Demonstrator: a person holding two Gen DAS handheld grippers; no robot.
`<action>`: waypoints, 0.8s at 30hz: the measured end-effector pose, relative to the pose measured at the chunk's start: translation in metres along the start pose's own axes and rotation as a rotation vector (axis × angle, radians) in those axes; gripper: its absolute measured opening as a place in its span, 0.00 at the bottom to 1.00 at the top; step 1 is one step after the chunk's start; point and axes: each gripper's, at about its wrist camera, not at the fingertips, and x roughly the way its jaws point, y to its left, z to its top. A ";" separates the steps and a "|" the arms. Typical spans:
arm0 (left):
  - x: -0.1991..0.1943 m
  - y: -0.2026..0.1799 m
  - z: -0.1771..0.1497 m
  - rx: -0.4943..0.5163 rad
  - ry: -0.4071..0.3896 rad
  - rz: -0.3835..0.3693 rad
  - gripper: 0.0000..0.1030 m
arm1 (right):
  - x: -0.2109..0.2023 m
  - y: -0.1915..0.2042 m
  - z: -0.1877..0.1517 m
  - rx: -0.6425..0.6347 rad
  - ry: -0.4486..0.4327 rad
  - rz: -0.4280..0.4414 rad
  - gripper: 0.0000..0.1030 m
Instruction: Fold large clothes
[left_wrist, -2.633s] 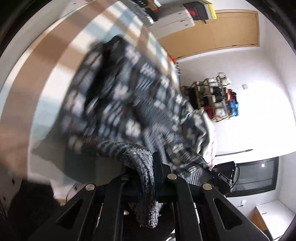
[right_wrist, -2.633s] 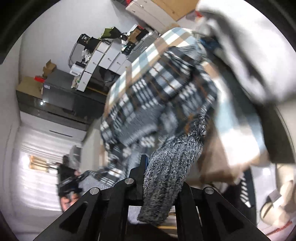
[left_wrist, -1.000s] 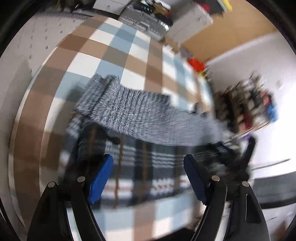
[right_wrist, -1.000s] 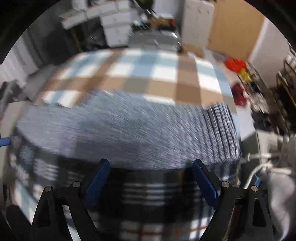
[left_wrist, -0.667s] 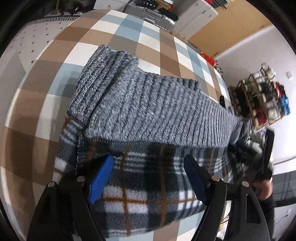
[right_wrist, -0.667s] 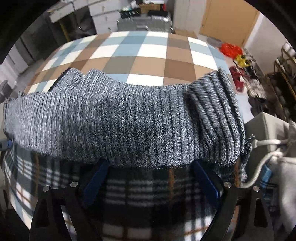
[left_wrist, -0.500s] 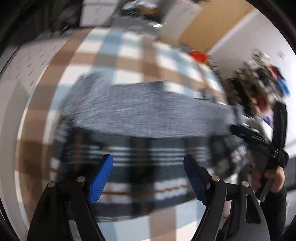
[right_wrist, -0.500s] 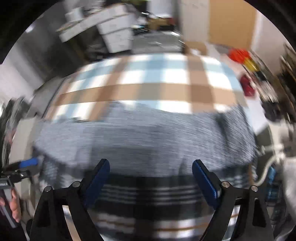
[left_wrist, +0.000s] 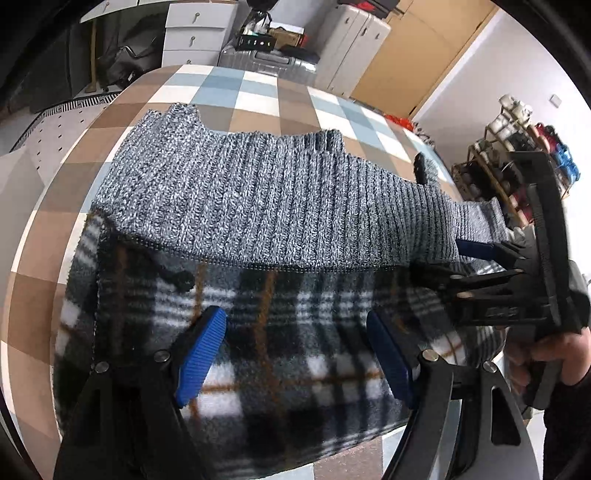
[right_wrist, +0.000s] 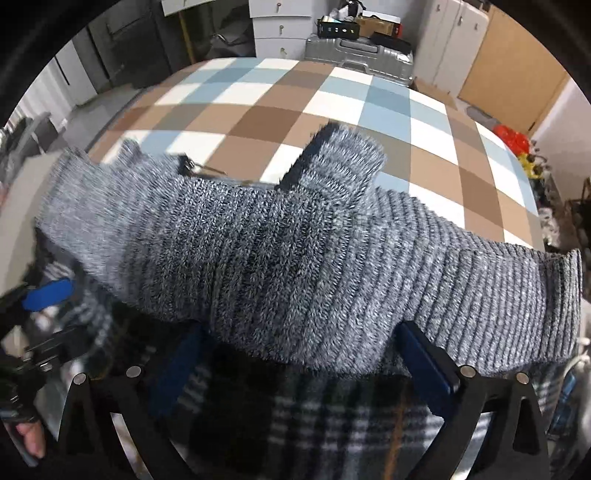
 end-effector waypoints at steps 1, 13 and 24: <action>-0.002 -0.002 -0.001 -0.010 -0.001 -0.009 0.72 | -0.010 -0.009 -0.003 0.026 -0.011 0.025 0.99; 0.001 -0.045 -0.017 0.079 0.036 0.064 0.73 | -0.051 -0.034 -0.090 0.037 -0.071 -0.026 1.00; -0.003 -0.030 -0.022 0.160 0.006 0.114 0.74 | -0.026 -0.039 -0.079 0.157 0.038 -0.054 1.00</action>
